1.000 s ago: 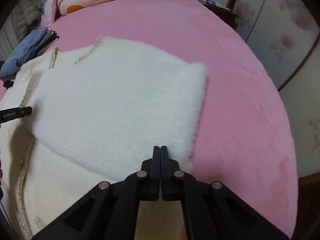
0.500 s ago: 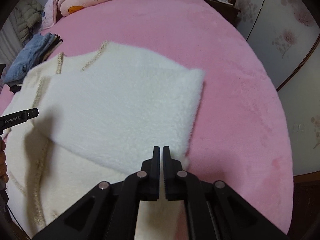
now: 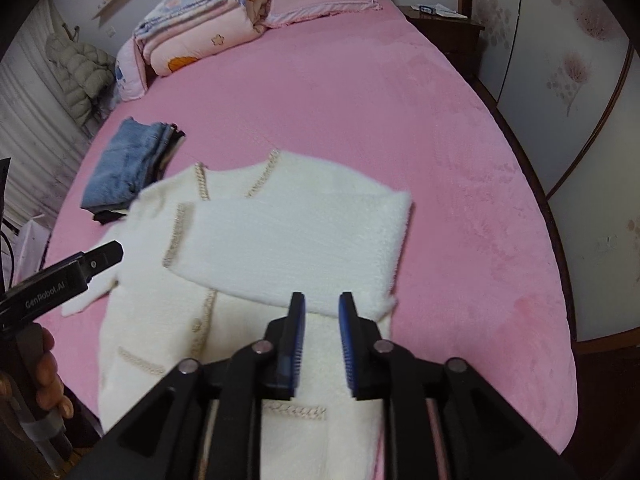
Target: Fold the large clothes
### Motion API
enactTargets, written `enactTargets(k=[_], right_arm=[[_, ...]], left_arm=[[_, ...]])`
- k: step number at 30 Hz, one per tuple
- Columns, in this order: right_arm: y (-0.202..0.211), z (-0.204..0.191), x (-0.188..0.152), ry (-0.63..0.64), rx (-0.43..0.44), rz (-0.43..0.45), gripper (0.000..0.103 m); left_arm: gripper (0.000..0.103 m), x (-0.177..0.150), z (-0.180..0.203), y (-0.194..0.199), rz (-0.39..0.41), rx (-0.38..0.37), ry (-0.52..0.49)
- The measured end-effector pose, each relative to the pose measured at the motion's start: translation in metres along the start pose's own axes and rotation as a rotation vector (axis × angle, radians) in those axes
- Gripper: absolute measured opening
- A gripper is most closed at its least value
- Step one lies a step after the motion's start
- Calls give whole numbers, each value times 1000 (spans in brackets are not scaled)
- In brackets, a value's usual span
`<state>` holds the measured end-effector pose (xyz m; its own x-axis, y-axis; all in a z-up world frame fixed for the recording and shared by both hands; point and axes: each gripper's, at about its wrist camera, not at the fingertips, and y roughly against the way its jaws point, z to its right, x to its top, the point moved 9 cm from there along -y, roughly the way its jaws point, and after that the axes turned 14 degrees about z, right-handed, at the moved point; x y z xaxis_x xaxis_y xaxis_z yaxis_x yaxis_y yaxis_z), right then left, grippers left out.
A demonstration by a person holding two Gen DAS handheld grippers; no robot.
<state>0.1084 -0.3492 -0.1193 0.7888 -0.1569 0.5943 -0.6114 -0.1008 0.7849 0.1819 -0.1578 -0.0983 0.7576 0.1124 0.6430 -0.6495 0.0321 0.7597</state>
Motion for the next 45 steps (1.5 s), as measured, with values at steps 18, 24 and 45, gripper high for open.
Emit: enactTargets(k=[18, 24, 45], right_arm=[[45, -123, 2, 102, 216, 6, 29], [35, -193, -1, 146, 227, 18, 29], [-70, -450, -29, 60, 173, -87, 29]], left_arm=[[83, 0, -120, 123, 95, 121, 154], [83, -9, -227, 121, 79, 160, 218], [83, -57, -586, 19, -89, 230, 414]])
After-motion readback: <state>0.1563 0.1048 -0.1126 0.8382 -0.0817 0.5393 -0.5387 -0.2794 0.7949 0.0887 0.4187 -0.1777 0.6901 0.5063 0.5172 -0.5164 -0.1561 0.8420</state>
